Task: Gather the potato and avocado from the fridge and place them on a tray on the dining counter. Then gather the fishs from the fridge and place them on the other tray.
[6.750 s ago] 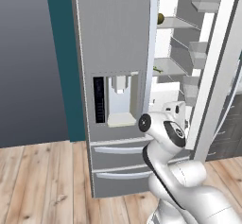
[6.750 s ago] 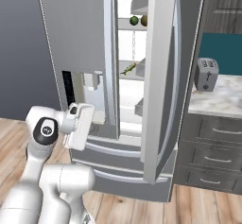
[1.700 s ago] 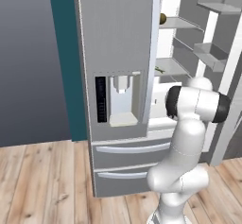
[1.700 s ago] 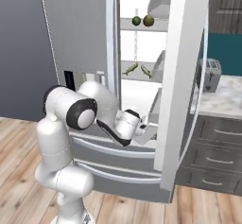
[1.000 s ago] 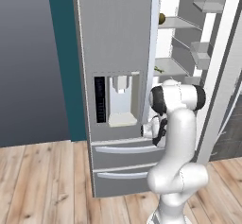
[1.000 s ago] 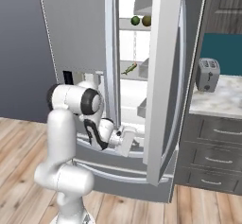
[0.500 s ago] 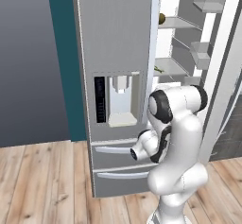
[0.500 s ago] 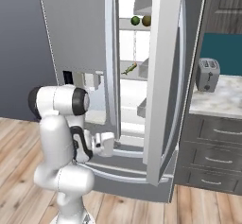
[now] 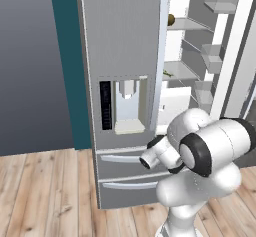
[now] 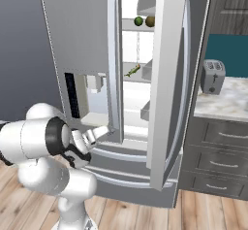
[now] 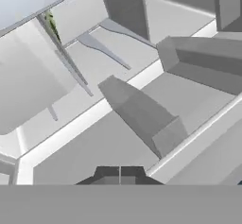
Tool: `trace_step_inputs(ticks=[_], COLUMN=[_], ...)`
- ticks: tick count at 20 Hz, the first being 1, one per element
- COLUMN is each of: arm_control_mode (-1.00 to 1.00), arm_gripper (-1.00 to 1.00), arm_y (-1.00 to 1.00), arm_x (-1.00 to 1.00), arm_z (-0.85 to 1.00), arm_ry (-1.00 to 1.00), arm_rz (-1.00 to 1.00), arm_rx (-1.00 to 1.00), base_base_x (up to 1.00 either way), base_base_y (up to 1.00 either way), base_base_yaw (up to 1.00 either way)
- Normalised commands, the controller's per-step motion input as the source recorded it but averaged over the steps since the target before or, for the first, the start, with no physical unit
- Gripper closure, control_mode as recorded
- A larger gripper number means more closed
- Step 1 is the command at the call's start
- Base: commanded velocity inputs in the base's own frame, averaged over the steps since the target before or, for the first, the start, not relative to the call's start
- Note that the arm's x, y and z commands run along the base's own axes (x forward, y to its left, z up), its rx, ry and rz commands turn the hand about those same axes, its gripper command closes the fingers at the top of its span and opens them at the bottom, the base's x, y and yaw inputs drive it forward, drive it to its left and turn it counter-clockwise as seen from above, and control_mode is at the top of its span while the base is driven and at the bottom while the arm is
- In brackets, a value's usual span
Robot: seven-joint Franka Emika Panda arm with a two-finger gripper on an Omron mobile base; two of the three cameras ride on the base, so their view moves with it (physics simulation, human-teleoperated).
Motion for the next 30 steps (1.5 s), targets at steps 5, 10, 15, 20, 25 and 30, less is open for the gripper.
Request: trace_step_inputs(ticks=[5, 10, 15, 20, 25, 30], arm_control_mode=[-1.0, -1.0, -1.0, -1.0, -1.0, -1.0], arm_gripper=[1.0, 1.0, 1.0, 1.0, 1.0, 1.0], arm_y=[0.36, 0.02, 0.0, -0.01, -0.04, -0.02], arm_x=[-0.27, -0.5, -0.63, -0.6, -0.3, 0.0], arm_z=[1.0, 0.9, 0.61, 0.29, 0.03, -0.33], arm_ry=[-0.01, 0.09, 0.23, 0.34, 0.46, 0.39], arm_rz=[0.15, 0.15, 0.15, 0.11, 0.11, 0.28], arm_rx=[0.01, 0.07, 0.11, 0.14, 0.15, 0.13], base_base_x=[0.0, 0.0, 0.0, 0.0, 0.0, 0.0], base_base_y=[0.0, 0.0, 0.0, 0.0, 0.0, 0.0], base_base_yaw=[0.0, 0.0, 0.0, 0.0, 0.0, 0.0])
